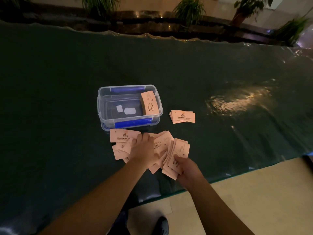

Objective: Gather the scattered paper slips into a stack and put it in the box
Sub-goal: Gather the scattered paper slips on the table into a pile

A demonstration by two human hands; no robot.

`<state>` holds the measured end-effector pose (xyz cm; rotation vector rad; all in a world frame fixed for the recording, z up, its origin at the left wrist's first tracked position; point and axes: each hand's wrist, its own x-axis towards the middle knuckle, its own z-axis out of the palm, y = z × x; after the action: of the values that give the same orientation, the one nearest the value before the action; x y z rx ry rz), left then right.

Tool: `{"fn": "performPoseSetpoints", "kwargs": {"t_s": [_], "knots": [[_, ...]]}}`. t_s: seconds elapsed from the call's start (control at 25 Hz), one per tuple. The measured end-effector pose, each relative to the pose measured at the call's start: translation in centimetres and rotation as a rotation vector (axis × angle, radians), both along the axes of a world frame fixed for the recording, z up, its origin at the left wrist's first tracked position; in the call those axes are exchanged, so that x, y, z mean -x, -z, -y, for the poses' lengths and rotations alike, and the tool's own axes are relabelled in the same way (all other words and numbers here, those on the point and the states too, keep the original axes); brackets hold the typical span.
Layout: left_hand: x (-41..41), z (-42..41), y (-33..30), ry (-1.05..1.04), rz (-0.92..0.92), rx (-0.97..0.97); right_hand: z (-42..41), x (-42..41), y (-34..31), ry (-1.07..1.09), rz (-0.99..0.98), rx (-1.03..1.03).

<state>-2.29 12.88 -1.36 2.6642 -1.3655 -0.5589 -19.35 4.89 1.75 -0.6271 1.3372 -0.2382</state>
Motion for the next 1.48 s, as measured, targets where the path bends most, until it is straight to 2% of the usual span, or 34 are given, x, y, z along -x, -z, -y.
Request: {"fn": "performPoseSetpoints", "kwargs": {"t_s": [0.08,0.2,0.28,0.4,0.52,0.6,0.68,0.76,0.84,0.92,1.08,1.12,1.24,1.32,1.48], "knots": [[0.2,0.0,-0.5,0.043,-0.006,0.024,0.3,0.2,0.0,0.003,-0.006,0.005],[-0.8,0.5,-2.4,0.024,-0.246,0.092,0.8,0.9,0.0,0.019,-0.021,-0.005],[-2.2,1.3,-4.0,0.009,-0.337,0.118,1.0,1.4,0.0,0.046,-0.039,-0.010],[-4.0,3.5,-6.2,0.080,-0.263,0.111,1.1,1.8,-0.3,0.082,-0.057,-0.027],[-4.4,6.2,-7.5,0.341,-0.056,-0.089,1.2,1.8,-0.6,0.092,-0.080,-0.020],[-3.8,6.9,-6.9,0.440,0.017,-0.064,1.3,1.6,-0.7,0.091,-0.074,-0.018],[-3.3,6.6,-5.6,0.369,0.014,0.031,1.4,1.5,-0.7,0.075,-0.052,-0.014],[-2.8,5.4,-3.6,0.151,-0.009,0.065,1.5,1.2,-0.6,0.059,-0.028,-0.014],[-2.0,4.3,-1.7,-0.006,-0.001,-0.055,1.6,0.8,-0.4,0.069,-0.006,-0.028],[-1.1,3.4,-0.4,-0.050,-0.004,-0.180,1.6,0.5,-0.2,0.067,0.001,-0.023],[-0.1,3.6,-0.2,-0.094,0.000,-0.144,1.6,0.4,0.0,0.045,-0.028,0.005],[0.0,4.0,-0.5,-0.093,-0.047,-0.130,1.7,0.6,-0.1,0.039,-0.036,0.016],[-0.2,5.0,-1.0,-0.113,-0.362,-0.041,2.3,1.3,-0.5,0.011,-0.075,0.083],[-0.8,5.4,-1.4,-0.043,-0.498,-0.005,2.8,1.9,-1.1,-0.051,-0.093,0.150],[-2.2,6.0,-2.4,0.175,-0.508,-0.099,4.0,2.8,-1.6,-0.373,-0.150,0.333]]}}
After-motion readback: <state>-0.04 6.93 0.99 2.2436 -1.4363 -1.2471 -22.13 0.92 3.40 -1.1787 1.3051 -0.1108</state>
